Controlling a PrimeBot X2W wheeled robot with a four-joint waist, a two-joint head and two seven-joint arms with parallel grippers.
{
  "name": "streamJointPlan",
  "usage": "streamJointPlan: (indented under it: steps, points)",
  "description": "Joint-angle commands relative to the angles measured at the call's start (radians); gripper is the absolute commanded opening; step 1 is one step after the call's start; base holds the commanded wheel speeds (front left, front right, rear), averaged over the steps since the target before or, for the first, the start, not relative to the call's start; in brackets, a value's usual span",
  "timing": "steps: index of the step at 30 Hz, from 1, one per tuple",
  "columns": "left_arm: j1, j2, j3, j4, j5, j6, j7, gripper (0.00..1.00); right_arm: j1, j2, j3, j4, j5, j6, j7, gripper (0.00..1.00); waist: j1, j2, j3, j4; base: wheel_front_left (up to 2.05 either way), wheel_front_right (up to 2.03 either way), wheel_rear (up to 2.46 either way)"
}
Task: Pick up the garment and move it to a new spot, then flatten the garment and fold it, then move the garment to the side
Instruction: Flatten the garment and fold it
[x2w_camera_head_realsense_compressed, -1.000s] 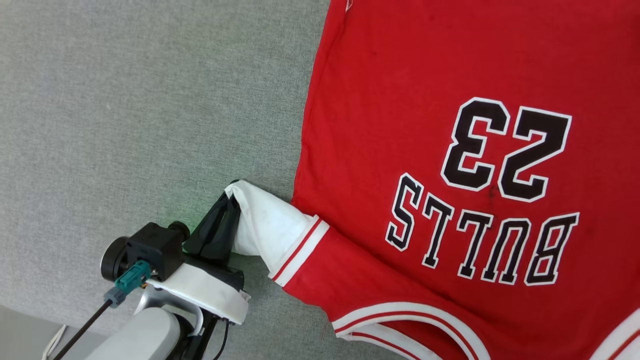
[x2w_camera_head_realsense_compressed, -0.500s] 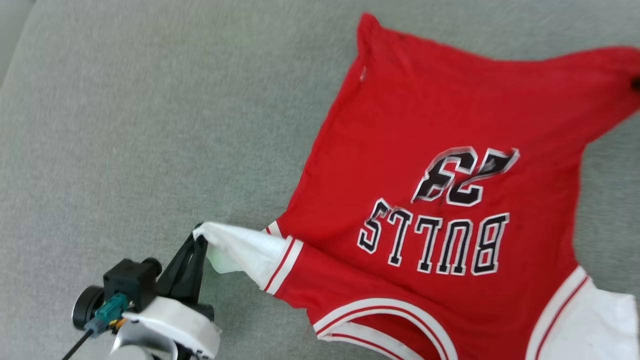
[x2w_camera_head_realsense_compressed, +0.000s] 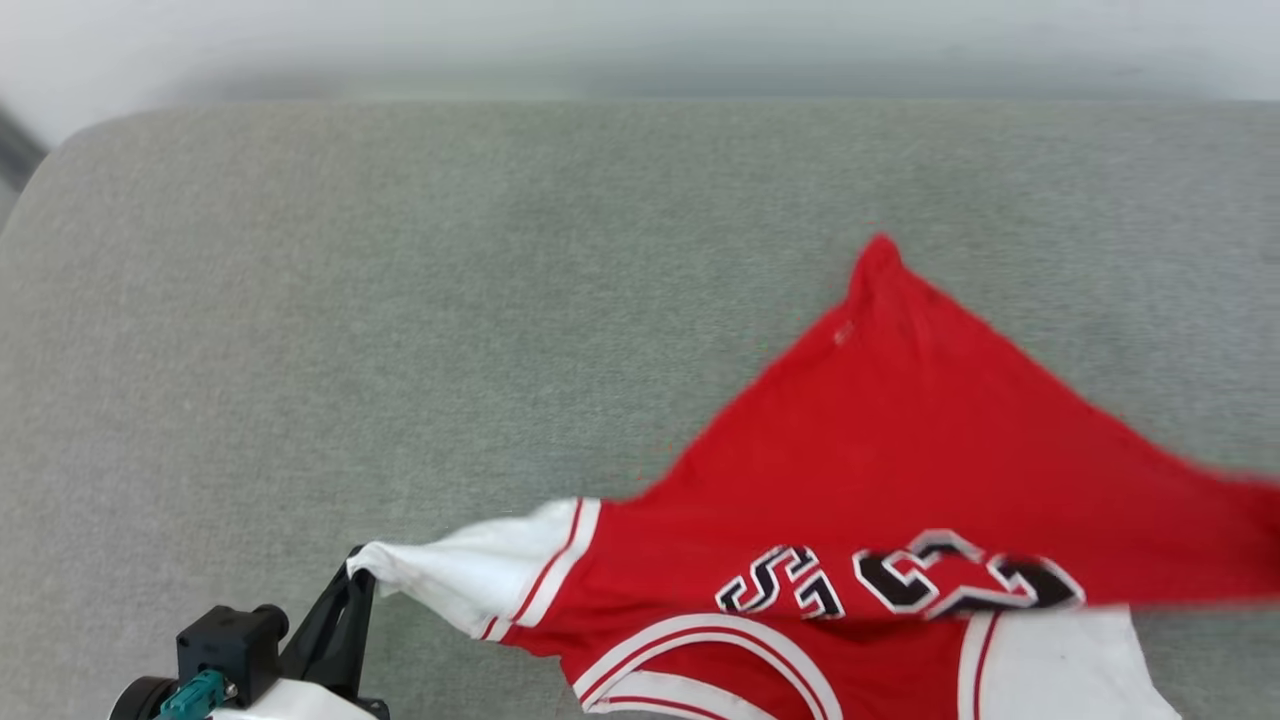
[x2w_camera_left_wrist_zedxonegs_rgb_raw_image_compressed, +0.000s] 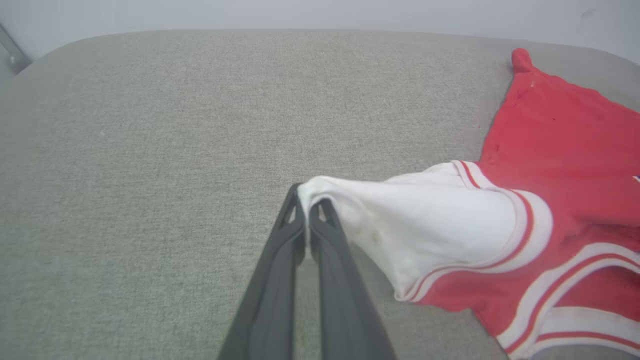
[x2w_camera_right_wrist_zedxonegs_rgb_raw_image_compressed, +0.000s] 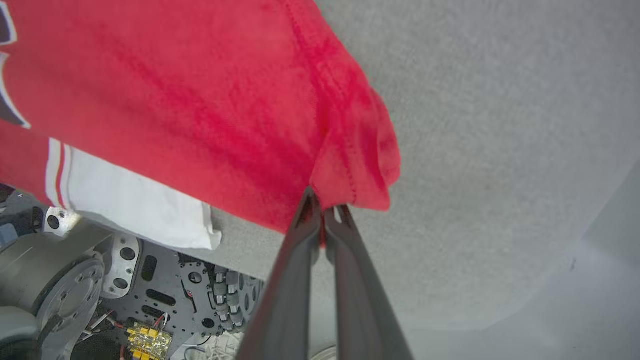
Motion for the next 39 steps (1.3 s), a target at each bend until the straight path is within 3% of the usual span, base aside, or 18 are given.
streamJointPlan:
  steps: [1,6,15,16,18,26,30,34,39]
  points:
    - [0.019,0.011,0.002,-0.006,0.002,0.005,-0.001,0.00,0.123,-0.019,-0.015,-0.003,0.030,0.000,-0.026,0.00,0.0001,0.0000,-0.026,-0.027,0.00,0.00,0.00]
    - [0.026,0.018,0.002,-0.011,0.004,0.010,0.001,0.00,0.302,-0.006,-0.051,0.007,0.060,0.000,-0.084,0.00,0.0001,0.0000,-0.024,-0.037,0.00,0.00,0.00]
    - [-0.014,0.012,-0.014,-0.007,0.016,-0.003,0.014,0.00,0.471,0.166,-0.109,0.061,-0.002,0.000,-0.177,0.00,0.0001,0.0000,0.009,-0.029,0.00,0.00,0.00]
    - [-0.018,0.011,-0.015,-0.006,0.018,-0.003,0.015,0.00,0.467,0.176,-0.126,0.064,-0.008,-0.001,-0.182,0.05,0.0001,0.0000,0.009,-0.028,0.00,0.00,0.00]
    - [-0.018,0.009,-0.017,-0.002,0.019,-0.001,0.017,0.00,0.444,0.186,-0.171,0.057,-0.021,-0.001,-0.196,1.00,0.0001,0.0000,0.007,-0.029,0.00,0.00,0.00]
    - [-0.037,-0.003,-0.033,-0.001,0.023,-0.007,0.023,0.00,0.354,0.167,-0.348,-0.074,-0.090,0.000,-0.225,1.00,0.0001,0.0000,-0.011,-0.011,0.00,0.00,0.00]
    - [-0.053,-0.005,-0.037,-0.009,0.028,-0.008,0.028,0.00,0.273,0.157,-0.414,-0.178,-0.133,-0.001,-0.188,1.00,0.0001,0.0000,-0.002,0.004,0.00,0.00,0.00]
    - [-0.067,-0.007,-0.042,-0.018,0.038,-0.011,0.028,0.00,0.153,0.169,-0.394,-0.241,-0.179,-0.001,-0.088,1.00,0.0001,0.0000,0.026,0.017,0.00,0.00,0.00]
    - [-0.091,-0.022,-0.053,-0.023,0.052,-0.015,0.026,0.00,-0.024,0.204,-0.281,-0.239,-0.226,-0.001,0.080,1.00,0.0001,0.0000,0.070,0.042,0.00,0.00,0.00]
